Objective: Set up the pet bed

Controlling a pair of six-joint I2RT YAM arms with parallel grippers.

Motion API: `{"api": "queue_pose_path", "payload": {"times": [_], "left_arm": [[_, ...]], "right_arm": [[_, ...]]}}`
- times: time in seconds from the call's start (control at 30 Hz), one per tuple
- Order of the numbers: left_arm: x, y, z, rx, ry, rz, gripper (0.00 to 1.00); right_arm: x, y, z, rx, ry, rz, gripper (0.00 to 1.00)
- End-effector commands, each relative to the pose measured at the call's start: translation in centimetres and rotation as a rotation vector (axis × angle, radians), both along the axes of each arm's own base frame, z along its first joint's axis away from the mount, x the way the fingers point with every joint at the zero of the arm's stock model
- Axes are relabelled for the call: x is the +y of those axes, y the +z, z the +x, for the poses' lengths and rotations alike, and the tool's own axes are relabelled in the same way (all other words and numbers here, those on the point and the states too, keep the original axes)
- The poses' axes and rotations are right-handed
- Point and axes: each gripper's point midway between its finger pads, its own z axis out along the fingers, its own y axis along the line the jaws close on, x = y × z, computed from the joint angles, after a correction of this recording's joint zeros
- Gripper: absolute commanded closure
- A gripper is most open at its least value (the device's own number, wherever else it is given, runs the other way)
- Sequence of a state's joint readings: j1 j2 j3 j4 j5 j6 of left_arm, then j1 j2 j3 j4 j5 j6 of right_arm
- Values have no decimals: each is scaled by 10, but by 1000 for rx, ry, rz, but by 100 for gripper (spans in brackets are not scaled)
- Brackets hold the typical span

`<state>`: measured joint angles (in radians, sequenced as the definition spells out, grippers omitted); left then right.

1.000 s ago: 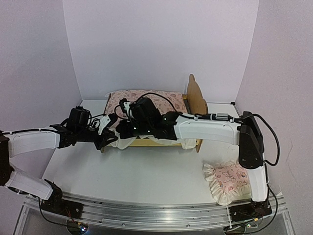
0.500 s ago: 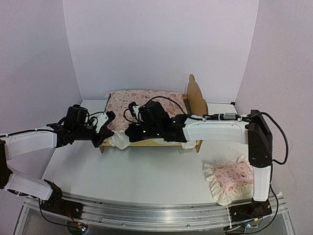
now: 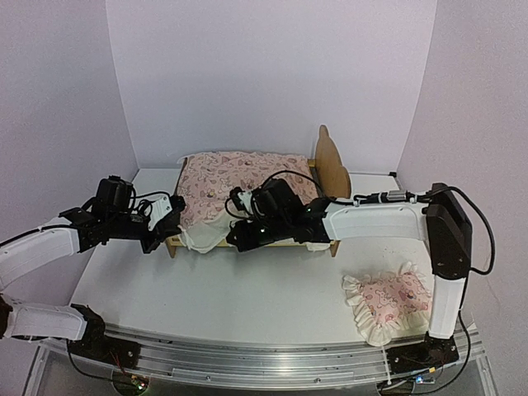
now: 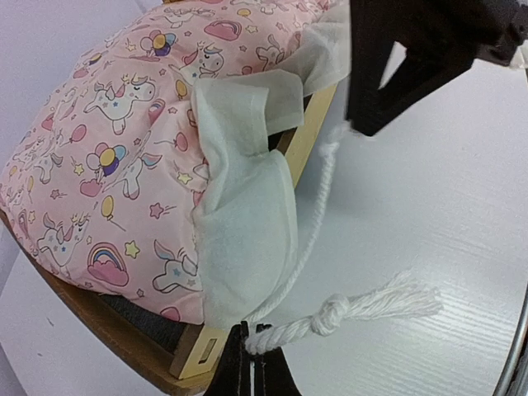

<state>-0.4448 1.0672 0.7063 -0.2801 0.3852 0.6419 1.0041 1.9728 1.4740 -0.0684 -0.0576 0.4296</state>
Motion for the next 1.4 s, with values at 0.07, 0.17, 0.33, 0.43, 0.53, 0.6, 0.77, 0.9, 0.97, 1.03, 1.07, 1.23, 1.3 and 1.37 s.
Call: {"api": "queue_pose_path", "payload": {"times": [0.07,0.17,0.33,0.43,0.53,0.6,0.77,0.9,0.97,1.03,1.07,1.23,1.3,1.37], "left_arm": [[18,-4,-6,-81,-78,126,100],[21,-25,-28,-47,-177,186,100],[27,-36,-33,-52,-190,228,100],[29,-36,-29,-56,-169,236,100],[32,-34,-22,-61,-122,233,100],[32,-30,-15,-68,-80,222,100],[30,-16,-1,-63,-10,177,100],[28,-5,7,-60,22,141,100],[27,0,11,-70,30,131,100],[26,7,15,-89,38,122,100],[26,11,17,-102,42,117,100],[19,46,39,-207,52,77,100],[15,61,49,-259,46,63,100],[10,67,57,-297,24,61,100]], "right_arm": [[-6,-58,-91,197,389,-186,91],[0,-55,-86,187,410,-233,64],[23,-2,-40,-107,380,-218,46],[26,18,-5,-228,295,-224,46],[26,24,29,-300,194,-240,47],[26,21,49,-348,144,-274,46],[29,6,92,-426,53,-344,41],[31,-11,114,-401,8,-336,40],[29,-18,121,-397,-11,-340,46],[24,-24,129,-367,-62,-331,64],[20,-25,131,-360,-78,-330,73],[8,-4,138,-360,-135,-288,100],[1,16,141,-377,-173,-265,100],[-10,34,146,-387,-218,-242,100]]}}
